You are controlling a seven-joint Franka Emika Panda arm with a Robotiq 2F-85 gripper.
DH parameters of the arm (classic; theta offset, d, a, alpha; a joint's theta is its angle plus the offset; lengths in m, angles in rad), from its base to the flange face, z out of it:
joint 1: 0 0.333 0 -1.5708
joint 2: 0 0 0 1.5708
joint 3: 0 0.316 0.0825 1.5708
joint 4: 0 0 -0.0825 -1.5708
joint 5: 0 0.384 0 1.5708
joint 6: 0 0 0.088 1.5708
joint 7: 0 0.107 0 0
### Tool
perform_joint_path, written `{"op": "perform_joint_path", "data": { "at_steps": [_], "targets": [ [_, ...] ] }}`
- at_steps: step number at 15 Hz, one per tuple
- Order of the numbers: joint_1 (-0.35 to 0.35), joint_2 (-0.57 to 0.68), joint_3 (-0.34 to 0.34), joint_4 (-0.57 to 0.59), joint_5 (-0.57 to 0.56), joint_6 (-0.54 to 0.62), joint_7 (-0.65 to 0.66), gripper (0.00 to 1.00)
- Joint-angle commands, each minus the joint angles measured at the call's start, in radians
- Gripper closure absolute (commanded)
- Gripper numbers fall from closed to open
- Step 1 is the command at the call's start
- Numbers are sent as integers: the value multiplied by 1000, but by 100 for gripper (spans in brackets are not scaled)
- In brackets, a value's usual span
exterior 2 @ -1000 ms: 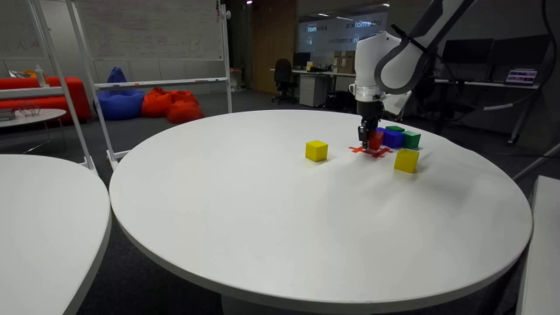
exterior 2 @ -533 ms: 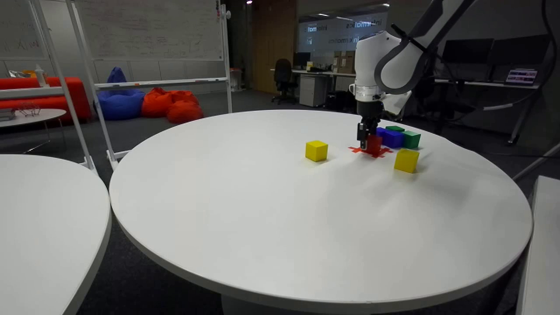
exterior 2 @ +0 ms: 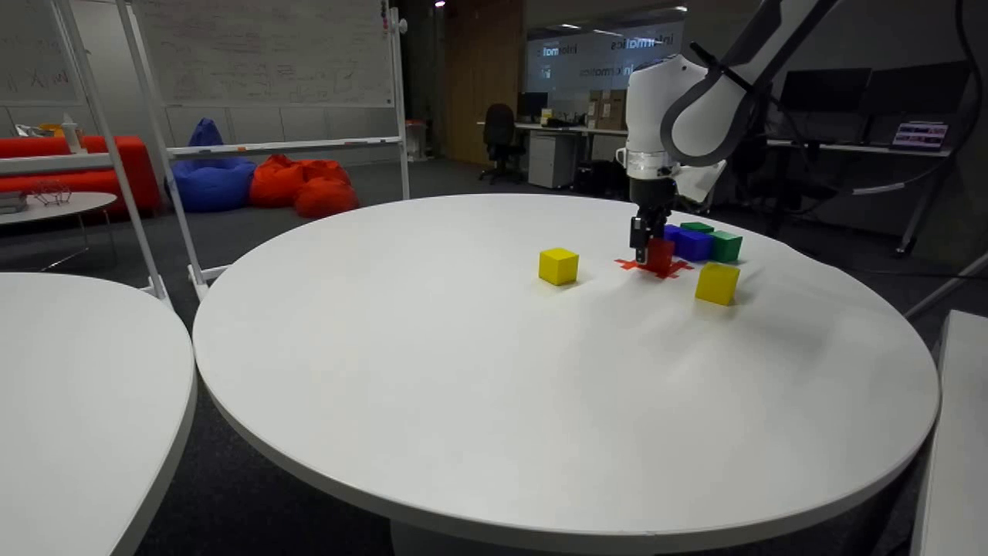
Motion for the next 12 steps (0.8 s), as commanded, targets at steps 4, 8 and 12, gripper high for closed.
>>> {"op": "perform_joint_path", "data": {
  "at_steps": [4,8,12],
  "targets": [
    [2,0,-2,1,3,-2,-3,0],
    [2,0,-2,1,3,-2,-3,0],
    [10,-40,-6,-30,-11,16,-1,0]
  ]
}}
